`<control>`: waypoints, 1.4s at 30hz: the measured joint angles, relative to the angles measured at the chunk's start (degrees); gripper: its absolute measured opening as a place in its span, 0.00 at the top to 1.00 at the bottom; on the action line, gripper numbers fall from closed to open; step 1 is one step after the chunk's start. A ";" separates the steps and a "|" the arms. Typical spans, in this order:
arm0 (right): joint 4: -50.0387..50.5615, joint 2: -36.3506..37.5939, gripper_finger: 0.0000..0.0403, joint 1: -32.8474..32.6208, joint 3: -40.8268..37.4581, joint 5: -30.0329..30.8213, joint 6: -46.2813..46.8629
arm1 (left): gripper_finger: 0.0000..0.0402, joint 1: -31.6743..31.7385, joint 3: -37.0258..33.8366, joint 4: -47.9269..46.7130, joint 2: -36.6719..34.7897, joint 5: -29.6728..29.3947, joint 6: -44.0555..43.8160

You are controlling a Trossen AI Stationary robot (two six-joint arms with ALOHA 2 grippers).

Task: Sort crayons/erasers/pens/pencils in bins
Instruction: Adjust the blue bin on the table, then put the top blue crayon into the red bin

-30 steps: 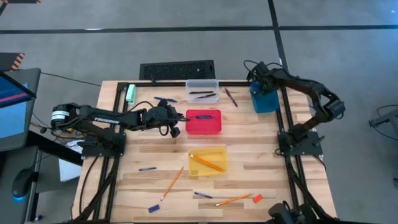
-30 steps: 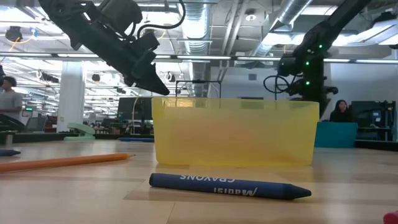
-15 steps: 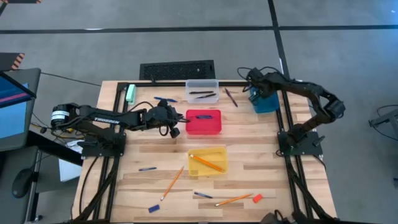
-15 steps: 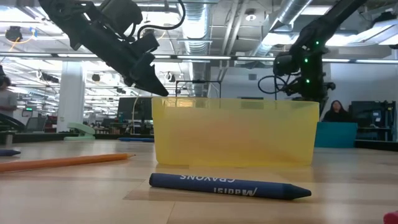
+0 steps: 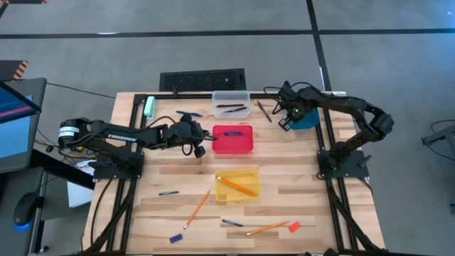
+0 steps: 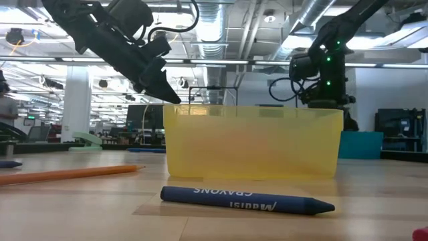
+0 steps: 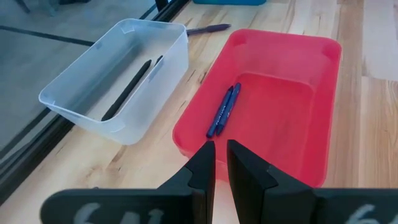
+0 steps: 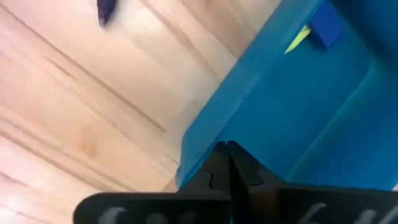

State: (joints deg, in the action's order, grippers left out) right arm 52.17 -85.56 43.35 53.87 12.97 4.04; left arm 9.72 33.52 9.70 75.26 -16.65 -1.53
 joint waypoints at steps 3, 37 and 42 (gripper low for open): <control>-1.15 0.00 0.99 0.01 0.00 -1.03 -0.88 | 0.92 0.00 0.00 -0.01 0.00 0.74 -0.03; -61.90 31.32 1.00 -23.35 -29.19 -8.68 -1.50 | 0.92 5.01 2.07 -5.58 0.00 19.62 2.93; -77.04 30.60 0.99 -31.29 -34.83 -8.37 -2.85 | 0.92 5.02 7.15 -20.90 0.00 19.43 -2.33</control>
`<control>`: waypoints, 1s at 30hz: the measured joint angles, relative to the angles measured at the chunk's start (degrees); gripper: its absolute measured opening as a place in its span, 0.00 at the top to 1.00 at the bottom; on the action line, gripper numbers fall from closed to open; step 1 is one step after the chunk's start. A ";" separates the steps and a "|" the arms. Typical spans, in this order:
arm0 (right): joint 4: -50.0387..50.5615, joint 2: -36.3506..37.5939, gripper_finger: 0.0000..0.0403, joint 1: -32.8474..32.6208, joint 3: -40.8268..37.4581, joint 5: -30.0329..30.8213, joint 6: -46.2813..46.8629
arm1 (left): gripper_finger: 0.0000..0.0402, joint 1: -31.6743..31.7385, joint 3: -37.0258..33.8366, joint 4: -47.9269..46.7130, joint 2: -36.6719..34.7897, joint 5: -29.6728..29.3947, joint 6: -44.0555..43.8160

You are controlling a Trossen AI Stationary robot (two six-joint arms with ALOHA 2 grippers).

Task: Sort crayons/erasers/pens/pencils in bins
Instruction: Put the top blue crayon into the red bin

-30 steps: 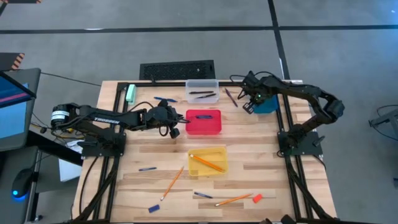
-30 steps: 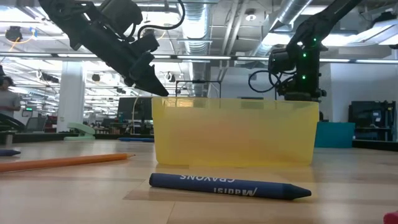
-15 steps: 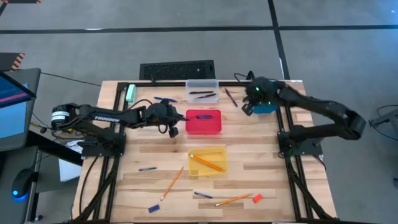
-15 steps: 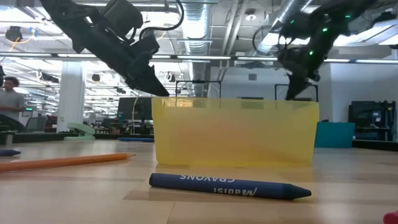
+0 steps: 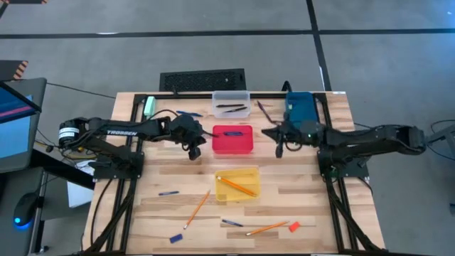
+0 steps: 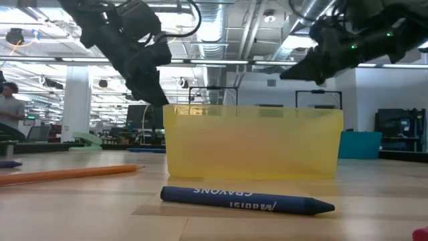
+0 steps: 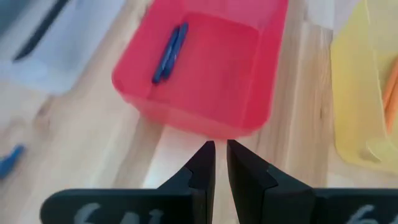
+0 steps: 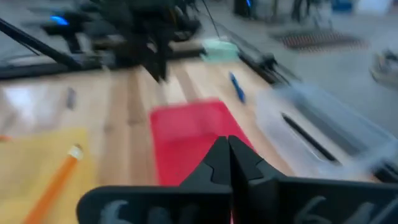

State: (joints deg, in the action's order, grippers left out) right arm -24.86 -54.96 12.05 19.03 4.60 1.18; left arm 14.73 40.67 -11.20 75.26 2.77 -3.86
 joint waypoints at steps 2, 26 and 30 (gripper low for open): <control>-5.95 -0.91 0.99 -2.65 -1.64 1.13 -0.15 | 0.92 -0.08 1.75 -3.91 0.00 -0.01 -1.51; -10.67 -2.84 0.99 -5.15 -3.79 3.52 -9.83 | 0.72 -32.55 18.01 -51.33 1.10 -8.50 -40.92; -10.52 -2.84 0.99 -3.57 -3.79 3.42 -10.86 | 0.63 -39.90 18.01 -51.06 2.81 -10.82 -47.73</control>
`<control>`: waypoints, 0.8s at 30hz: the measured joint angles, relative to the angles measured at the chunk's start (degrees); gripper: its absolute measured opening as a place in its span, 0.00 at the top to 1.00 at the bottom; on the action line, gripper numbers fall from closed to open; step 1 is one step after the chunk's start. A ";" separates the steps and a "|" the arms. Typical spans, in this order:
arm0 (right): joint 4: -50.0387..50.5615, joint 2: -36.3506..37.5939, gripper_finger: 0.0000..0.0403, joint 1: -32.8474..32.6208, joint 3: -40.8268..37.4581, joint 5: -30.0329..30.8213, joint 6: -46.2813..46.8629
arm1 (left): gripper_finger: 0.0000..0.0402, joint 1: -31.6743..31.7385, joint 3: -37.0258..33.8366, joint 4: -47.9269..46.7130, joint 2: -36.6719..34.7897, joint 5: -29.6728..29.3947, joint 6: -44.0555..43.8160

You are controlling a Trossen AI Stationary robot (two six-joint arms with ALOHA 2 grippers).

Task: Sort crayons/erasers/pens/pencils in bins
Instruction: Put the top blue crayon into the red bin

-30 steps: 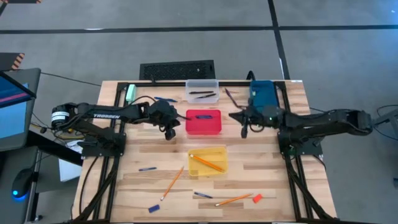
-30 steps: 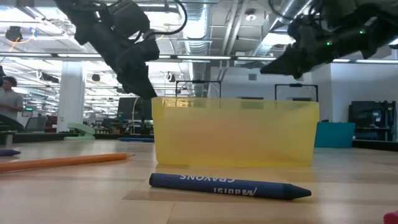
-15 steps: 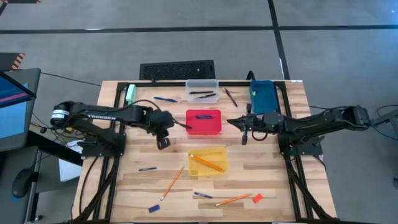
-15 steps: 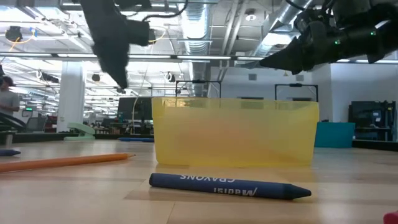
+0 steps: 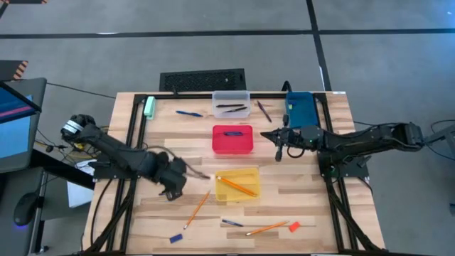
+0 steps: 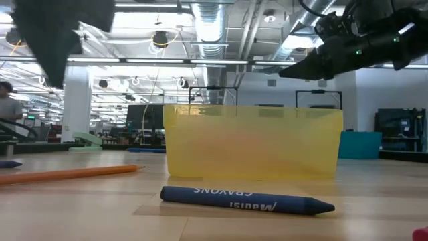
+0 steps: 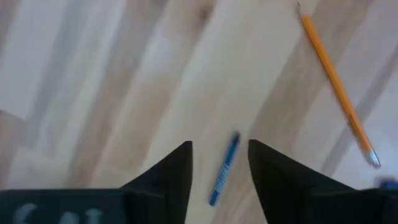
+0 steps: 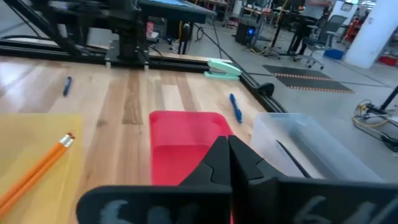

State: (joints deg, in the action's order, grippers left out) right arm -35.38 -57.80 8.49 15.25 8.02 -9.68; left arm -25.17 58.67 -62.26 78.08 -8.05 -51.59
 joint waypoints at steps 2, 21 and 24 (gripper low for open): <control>0.32 0.00 0.99 0.88 0.00 -0.20 -0.01 | 0.58 -2.81 0.00 -0.15 1.21 0.27 -2.23; 1.75 0.00 0.99 1.75 0.00 -0.47 0.25 | 0.47 -11.79 -16.83 19.98 3.76 4.93 -8.27; 1.75 0.00 0.99 1.75 0.00 -0.47 0.62 | 0.47 -10.72 -19.31 21.60 2.67 5.61 -5.39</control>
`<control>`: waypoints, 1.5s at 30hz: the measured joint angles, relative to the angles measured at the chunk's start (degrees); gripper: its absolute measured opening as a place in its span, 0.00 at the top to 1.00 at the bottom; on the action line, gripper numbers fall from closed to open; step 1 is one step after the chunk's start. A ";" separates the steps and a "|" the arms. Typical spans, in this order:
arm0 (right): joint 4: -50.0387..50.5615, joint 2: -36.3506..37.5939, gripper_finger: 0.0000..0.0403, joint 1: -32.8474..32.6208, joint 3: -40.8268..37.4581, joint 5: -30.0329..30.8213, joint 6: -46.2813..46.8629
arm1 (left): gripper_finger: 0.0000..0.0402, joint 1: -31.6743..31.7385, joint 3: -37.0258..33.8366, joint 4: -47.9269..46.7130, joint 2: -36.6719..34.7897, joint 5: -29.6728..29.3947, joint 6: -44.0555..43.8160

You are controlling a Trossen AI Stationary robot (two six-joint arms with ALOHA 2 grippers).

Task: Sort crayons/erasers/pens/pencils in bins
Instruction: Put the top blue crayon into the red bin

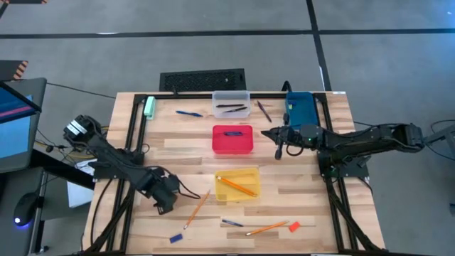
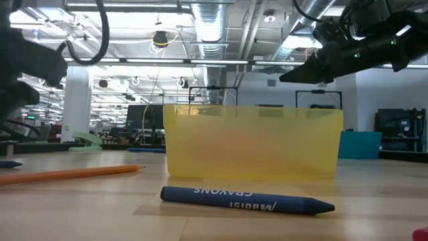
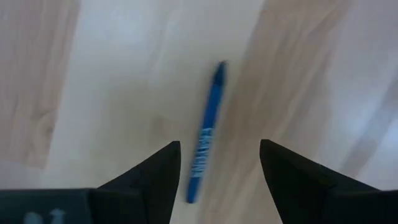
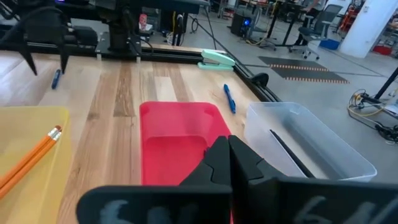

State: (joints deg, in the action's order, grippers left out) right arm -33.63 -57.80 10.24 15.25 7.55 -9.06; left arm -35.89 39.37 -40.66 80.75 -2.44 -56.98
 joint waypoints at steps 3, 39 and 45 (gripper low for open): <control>-0.03 0.00 0.99 0.00 0.00 0.00 0.02 | 0.47 1.28 -1.45 0.28 -0.17 0.09 3.10; 1.99 0.00 0.99 -0.09 0.00 0.00 1.66 | 0.88 6.74 -5.74 4.23 -0.32 0.09 15.70; 1.95 0.00 0.99 -0.09 0.00 0.00 1.68 | 0.93 10.35 -5.24 3.07 -0.22 3.36 20.36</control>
State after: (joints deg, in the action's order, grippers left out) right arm -31.68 -57.80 10.15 15.25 7.55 -7.38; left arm -25.54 34.13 -37.59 80.53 0.93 -36.62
